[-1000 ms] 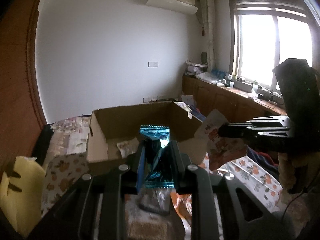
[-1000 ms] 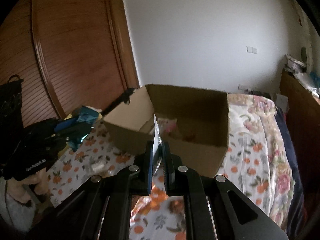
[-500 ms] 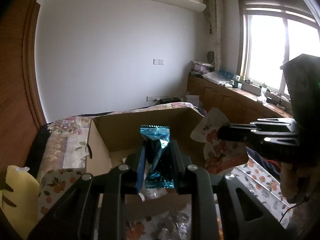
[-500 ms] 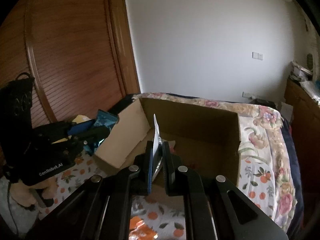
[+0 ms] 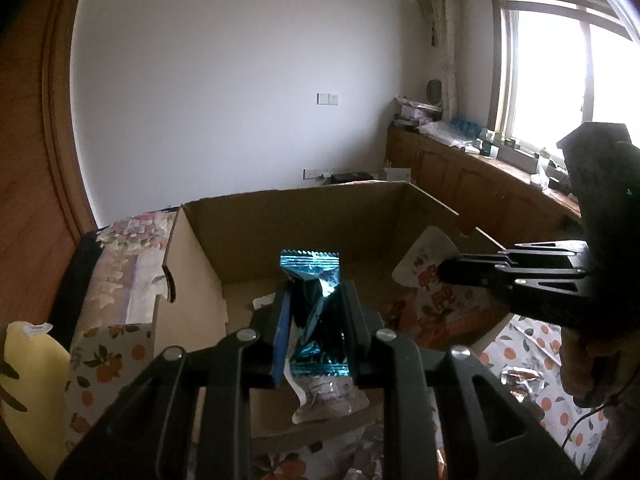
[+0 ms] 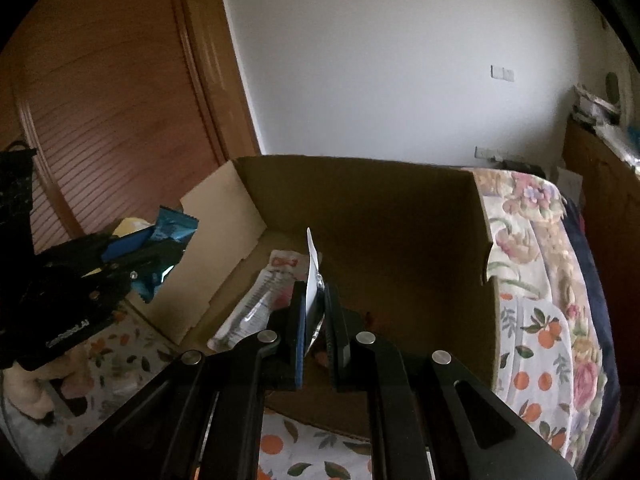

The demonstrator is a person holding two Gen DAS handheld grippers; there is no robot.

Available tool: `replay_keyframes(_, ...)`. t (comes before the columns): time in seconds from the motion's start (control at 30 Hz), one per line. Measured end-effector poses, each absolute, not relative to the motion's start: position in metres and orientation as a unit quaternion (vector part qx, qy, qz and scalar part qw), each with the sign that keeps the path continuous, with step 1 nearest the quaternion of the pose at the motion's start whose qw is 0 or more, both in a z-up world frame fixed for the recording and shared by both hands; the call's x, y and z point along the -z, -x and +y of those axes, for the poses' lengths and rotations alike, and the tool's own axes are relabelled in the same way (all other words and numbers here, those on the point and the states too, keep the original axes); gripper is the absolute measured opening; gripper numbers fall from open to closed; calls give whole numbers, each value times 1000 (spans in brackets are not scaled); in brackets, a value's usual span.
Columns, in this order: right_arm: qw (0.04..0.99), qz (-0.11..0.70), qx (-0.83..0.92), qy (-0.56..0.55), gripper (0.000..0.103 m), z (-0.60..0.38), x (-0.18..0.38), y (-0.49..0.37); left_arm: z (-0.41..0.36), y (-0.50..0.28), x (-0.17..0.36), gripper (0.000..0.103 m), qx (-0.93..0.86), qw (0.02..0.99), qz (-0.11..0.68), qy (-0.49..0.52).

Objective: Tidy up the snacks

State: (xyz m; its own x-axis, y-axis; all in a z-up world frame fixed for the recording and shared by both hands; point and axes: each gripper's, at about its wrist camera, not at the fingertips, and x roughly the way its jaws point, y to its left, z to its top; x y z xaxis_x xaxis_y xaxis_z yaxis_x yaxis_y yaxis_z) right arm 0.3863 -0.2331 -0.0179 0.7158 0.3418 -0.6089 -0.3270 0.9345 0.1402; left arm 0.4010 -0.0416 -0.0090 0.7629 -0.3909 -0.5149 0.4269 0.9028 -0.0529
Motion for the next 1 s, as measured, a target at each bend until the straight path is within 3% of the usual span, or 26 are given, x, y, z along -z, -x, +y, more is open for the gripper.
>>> replay_keyframes(0.17, 923, 338, -184, -12, 8, -232, 21, -388, -46, -399, 9, 25, 218, 937, 269, -36)
replay_keyframes(0.33, 925, 332, -185, -18, 16, -235, 16, -384, -41, -394, 5, 41, 210, 940, 266, -39)
replay_keyframes(0.57, 929, 315, -195, -21, 19, -235, -7, -354, -33, -372, -4, 50, 202, 942, 265, -41)
replay_keyframes(0.73, 931, 306, -199, -19, 28, -237, -23, -312, -21, -342, -9, 52, 198, 943, 263, -41)
replay_keyframes(0.8, 930, 307, -202, -24, 40, -238, -25, -297, -16, -329, -10, 52, 197, 944, 263, -37)
replay_keyframes(1.0, 930, 307, -200, -31, 51, -239, -24, -249, 3, -285, -1, 56, 192, 942, 273, -26)
